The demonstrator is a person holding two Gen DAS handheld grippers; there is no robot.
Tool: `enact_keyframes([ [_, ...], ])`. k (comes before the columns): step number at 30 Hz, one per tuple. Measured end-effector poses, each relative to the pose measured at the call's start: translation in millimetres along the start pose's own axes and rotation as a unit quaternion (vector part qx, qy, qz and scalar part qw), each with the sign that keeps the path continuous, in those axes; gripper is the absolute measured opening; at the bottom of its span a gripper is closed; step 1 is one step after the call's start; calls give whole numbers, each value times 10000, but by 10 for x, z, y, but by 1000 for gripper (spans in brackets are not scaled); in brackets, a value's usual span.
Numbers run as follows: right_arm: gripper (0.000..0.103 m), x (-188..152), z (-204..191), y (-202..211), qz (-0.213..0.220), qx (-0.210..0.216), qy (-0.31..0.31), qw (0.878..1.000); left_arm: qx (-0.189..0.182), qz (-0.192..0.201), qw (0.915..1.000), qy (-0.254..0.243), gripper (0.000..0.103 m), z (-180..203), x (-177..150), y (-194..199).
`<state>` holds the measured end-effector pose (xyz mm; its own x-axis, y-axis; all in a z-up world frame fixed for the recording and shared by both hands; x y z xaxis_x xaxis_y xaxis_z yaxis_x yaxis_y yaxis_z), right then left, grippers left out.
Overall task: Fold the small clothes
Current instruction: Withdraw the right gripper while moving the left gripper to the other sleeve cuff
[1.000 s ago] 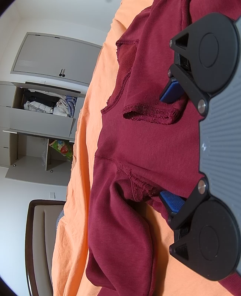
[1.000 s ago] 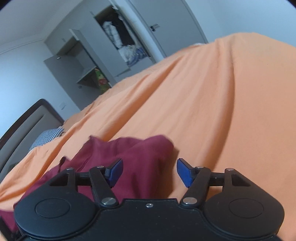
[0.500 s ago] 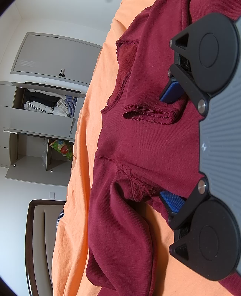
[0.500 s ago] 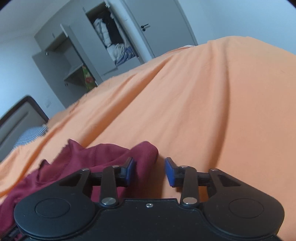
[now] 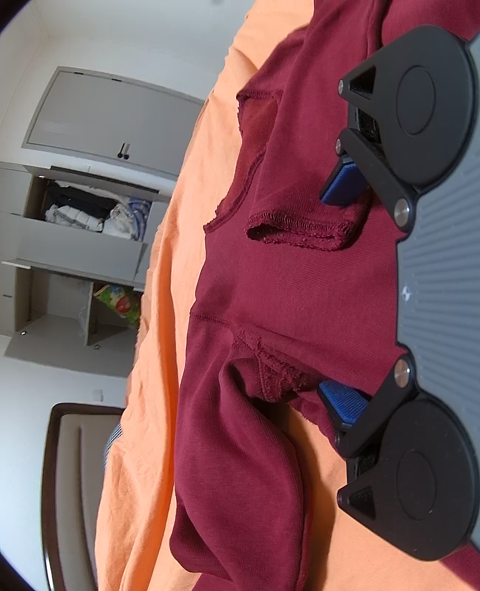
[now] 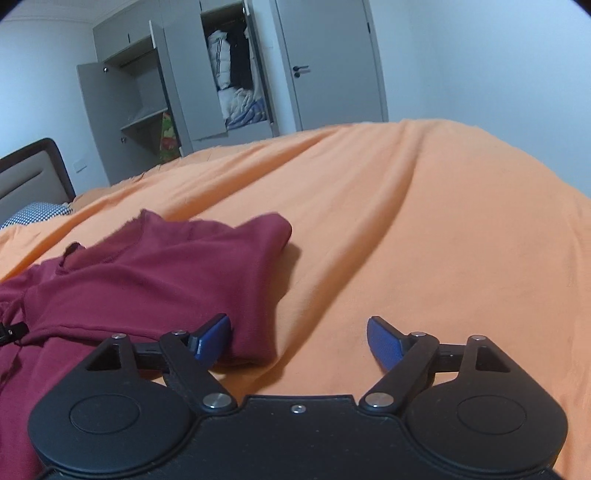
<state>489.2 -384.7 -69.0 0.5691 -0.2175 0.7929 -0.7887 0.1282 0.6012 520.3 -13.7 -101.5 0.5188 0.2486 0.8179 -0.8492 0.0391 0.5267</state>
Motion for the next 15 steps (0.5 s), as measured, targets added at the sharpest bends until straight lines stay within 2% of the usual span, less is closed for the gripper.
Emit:
enact_keyframes([
  [2,102,19,-22,124,92,152,-18,9998,-59,-45,10000,65,103,-37,38,111],
  [8,102,-26,-260,497,211,396,219,9988,32,-25,10000,35,103,-209,106,583],
  [12,102,-94,-496,790,287,722,405,9962,346,109,9993,-29,103,-522,233,964],
  [15,102,-210,-720,984,243,1059,572,9924,651,231,9976,91,103,-902,315,1241],
])
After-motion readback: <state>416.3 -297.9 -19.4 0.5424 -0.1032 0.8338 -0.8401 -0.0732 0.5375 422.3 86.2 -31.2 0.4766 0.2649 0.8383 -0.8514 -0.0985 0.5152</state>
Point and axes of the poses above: each gripper's, at about its wrist camera, not at the fingertips, and y roughly against the way its jaws point, z to its right, x to its top, the point moved 5 cm from there along -y, roughly the way its jaws point, and after that the axes turned 7 degrees about -x, right-handed, at the moved point
